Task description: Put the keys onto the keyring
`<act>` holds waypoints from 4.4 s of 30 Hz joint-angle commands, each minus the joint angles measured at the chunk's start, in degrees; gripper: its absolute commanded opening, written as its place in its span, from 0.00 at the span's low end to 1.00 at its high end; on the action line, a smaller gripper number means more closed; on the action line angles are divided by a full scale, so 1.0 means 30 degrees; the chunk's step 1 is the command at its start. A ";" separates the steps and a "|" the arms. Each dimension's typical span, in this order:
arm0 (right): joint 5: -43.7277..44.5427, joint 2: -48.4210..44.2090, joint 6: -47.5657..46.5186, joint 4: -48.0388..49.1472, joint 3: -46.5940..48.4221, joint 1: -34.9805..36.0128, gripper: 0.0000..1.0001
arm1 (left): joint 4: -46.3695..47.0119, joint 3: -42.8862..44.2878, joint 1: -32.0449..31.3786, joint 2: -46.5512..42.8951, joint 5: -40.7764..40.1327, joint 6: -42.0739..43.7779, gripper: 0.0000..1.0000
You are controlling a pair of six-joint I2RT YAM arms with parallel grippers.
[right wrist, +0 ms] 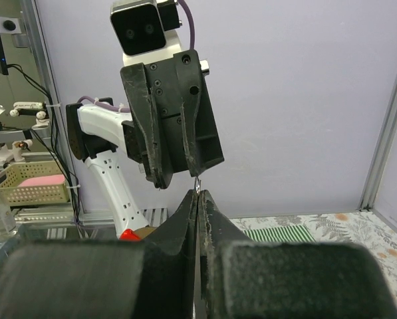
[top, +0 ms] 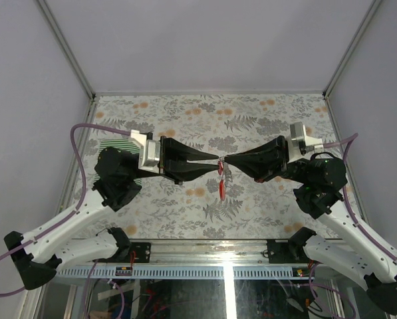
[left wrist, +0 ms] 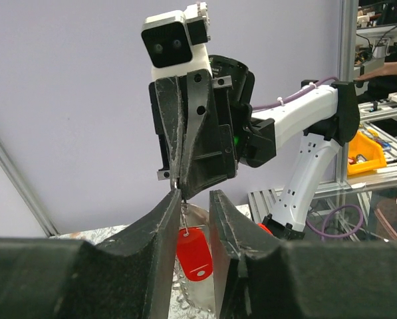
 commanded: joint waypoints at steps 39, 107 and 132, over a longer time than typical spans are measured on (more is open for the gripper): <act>-0.0341 -0.0336 -0.0140 0.1519 0.1011 -0.0065 0.00 | 0.1932 -0.0913 -0.0516 0.0789 -0.1695 -0.0635 0.12; -0.2223 0.0509 -0.7179 -0.9636 0.1012 -0.0024 0.39 | -3.5351 1.9128 -0.1394 1.0106 -0.6064 0.9819 0.00; -0.3193 0.2721 -0.4948 -0.5663 0.0160 0.0802 0.35 | -3.3365 1.8099 -0.1394 0.9097 -0.4506 1.0119 0.00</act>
